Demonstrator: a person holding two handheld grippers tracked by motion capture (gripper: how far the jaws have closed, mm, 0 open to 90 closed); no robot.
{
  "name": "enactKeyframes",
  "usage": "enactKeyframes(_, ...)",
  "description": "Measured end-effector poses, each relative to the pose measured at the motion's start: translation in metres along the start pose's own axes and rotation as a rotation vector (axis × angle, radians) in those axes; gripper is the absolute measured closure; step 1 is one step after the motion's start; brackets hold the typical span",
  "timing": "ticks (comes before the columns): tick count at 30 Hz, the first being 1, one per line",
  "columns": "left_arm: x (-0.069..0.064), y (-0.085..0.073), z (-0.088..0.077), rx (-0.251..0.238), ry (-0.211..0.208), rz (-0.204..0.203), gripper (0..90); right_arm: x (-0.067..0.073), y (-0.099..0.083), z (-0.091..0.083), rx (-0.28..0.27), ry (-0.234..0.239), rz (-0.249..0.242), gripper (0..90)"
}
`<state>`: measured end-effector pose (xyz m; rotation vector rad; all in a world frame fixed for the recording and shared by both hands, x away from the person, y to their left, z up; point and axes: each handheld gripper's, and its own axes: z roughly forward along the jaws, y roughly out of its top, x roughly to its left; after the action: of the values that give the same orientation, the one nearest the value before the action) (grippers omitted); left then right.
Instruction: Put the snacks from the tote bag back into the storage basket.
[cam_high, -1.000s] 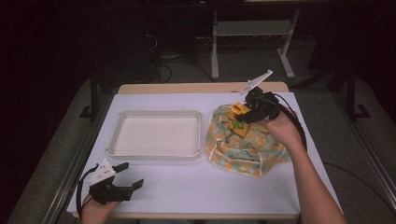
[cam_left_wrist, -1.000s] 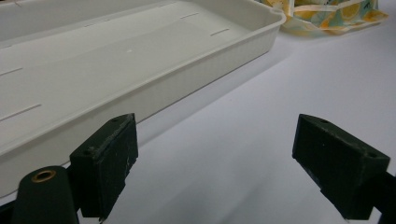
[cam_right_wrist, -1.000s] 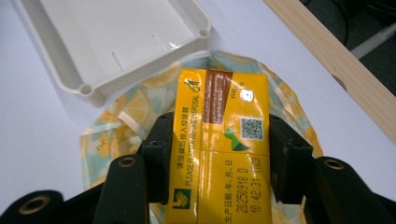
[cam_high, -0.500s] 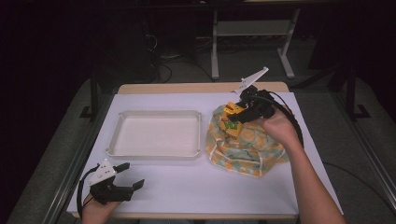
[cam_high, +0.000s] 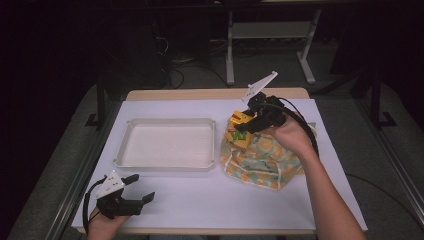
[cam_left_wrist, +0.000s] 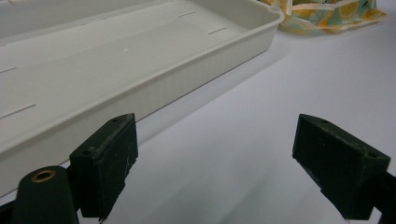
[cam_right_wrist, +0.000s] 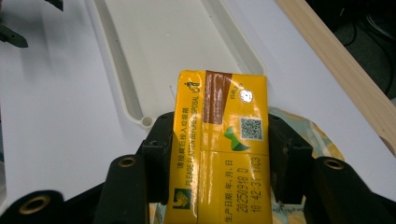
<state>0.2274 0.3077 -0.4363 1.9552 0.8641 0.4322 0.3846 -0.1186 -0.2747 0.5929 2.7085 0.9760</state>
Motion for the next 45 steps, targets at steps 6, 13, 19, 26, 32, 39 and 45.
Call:
enactKeyframes(6,0.0,0.0,0.0,0.001,-0.001,-0.002,14.0,0.006,0.008,0.006,0.007,0.024,-0.026,49.8)
enactKeyframes(13,0.001,0.0,0.0,0.007,0.003,-0.005,13.6,0.014,0.017,0.014,0.005,0.038,-0.063,49.8)
enactKeyframes(19,0.002,0.0,0.0,0.004,0.002,-0.005,13.6,0.017,0.022,0.021,0.006,0.062,-0.076,49.8)
enactKeyframes(26,0.001,0.0,0.0,-0.002,0.005,-0.009,13.1,0.021,0.03,0.026,-0.006,0.08,-0.095,49.8)
enactKeyframes(32,0.002,0.0,0.0,-0.004,0.002,-0.014,13.1,0.023,0.035,0.031,-0.005,0.093,-0.114,49.8)
enactKeyframes(39,0.001,0.0,0.0,0.002,-0.001,-0.007,13.2,0.03,0.045,0.041,-0.007,0.113,-0.141,49.8)
enactKeyframes(45,0.001,0.0,0.0,0.004,-0.002,-0.004,13.2,0.034,0.053,0.049,0.001,0.124,-0.16,49.8)
